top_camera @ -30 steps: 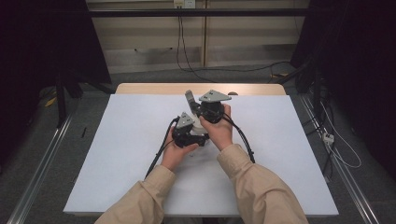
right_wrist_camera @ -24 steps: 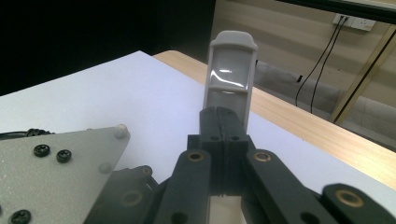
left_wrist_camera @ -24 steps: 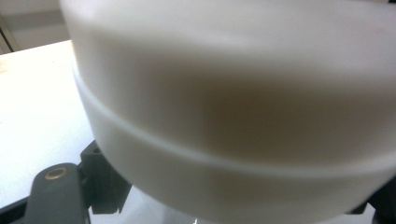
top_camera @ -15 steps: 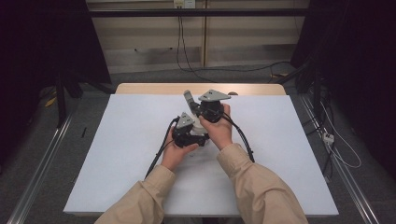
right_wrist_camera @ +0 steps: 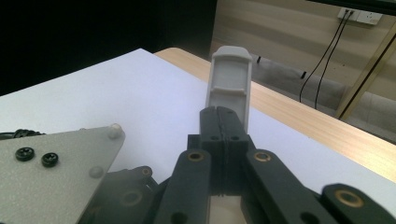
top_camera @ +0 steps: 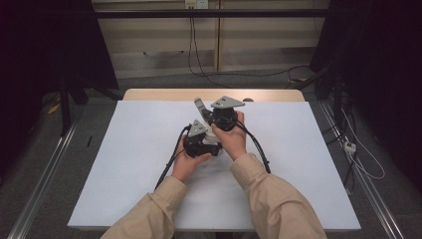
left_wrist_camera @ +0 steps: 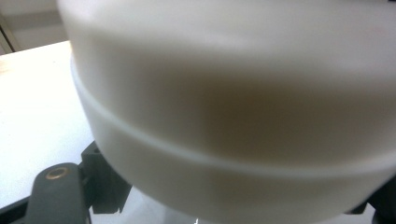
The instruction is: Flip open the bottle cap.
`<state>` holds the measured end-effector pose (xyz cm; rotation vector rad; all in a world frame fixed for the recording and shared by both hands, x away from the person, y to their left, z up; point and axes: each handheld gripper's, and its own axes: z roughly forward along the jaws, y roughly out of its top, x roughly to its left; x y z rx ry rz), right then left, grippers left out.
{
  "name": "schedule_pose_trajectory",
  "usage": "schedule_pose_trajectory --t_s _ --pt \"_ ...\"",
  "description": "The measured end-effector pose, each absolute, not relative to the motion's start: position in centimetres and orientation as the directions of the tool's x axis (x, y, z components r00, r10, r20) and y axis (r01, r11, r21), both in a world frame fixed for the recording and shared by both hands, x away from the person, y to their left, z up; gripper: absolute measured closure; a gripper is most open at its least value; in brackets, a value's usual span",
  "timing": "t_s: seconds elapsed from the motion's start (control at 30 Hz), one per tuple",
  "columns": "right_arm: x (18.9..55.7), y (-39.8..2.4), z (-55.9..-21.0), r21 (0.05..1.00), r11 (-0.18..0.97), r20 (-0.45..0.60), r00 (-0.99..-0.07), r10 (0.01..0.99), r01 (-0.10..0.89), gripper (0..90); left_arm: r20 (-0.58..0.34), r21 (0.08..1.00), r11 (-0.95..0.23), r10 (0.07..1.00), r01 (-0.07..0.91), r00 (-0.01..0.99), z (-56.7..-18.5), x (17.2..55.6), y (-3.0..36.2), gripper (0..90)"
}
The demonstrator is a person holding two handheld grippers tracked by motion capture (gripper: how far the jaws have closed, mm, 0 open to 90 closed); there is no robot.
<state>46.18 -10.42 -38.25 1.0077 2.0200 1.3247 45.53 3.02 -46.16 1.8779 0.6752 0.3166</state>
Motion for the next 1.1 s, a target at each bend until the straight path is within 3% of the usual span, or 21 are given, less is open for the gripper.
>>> schedule_pose_trajectory --t_s 1.1 --pt "46.44 -10.12 -38.15 0.905 0.261 -0.018 -0.584 0.812 0.335 90.0 -0.085 0.913 -0.282 0.576 0.296 0.813 -46.15 45.5 3.01 17.7"
